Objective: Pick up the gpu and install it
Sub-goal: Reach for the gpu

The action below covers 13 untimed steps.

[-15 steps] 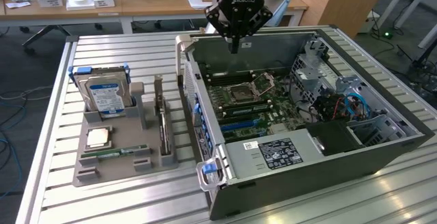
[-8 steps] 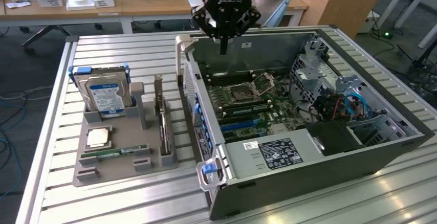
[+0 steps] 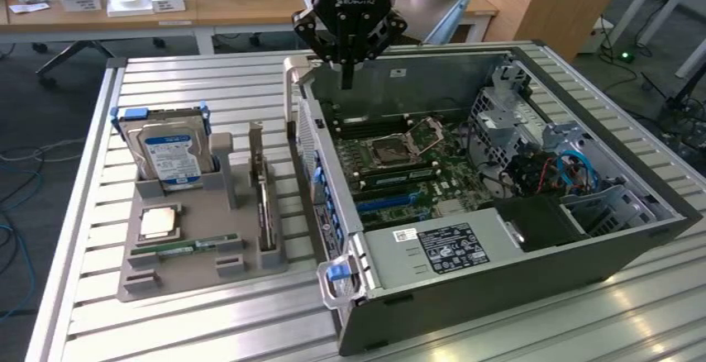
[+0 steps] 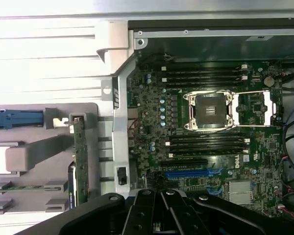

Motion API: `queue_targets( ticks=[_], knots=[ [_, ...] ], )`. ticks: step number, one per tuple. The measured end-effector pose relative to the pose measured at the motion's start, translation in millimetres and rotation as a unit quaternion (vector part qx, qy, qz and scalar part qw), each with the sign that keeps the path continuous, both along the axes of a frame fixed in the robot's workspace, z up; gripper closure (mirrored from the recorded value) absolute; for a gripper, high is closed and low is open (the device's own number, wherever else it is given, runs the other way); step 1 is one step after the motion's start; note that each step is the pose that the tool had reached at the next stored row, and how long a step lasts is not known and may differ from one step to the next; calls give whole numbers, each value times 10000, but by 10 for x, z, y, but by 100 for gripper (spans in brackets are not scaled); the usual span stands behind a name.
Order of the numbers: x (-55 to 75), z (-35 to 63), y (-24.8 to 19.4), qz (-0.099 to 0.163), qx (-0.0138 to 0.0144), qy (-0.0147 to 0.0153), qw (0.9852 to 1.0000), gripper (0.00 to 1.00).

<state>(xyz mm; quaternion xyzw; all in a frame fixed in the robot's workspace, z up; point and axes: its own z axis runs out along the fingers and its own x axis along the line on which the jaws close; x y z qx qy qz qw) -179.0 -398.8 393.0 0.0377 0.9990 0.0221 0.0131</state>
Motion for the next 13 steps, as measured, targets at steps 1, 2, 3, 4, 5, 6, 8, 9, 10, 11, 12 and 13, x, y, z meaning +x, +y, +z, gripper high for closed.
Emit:
queue_targets(
  ticks=[1, 2, 3, 4, 5, 6, 8, 9, 10, 11, 12, 13],
  knots=[
    [-25, 0, 0, 0, 0, 0, 10000, 89],
    [-48, 0, 0, 0, 0, -1, 10000, 89],
    [-74, 0, 0, 0, 0, -1, 10000, 89],
    [-101, 0, 0, 0, 0, -2, 10000, 89],
    [-124, 0, 0, 0, 0, -3, 10000, 89],
    [-150, 0, 0, 0, 0, -3, 10000, 89],
    [-208, 0, 0, -1, 0, -5, 10000, 89],
    [-238, 0, 0, -1, -1, -6, 10000, 89],
    [-268, 0, 0, -1, 0, -7, 10000, 89],
    [-297, 0, 0, -2, 0, -8, 10000, 89],
    [-325, -1, 0, -2, 0, -9, 10000, 89],
    [-354, 0, 0, -3, 0, -9, 10000, 89]
  ],
)
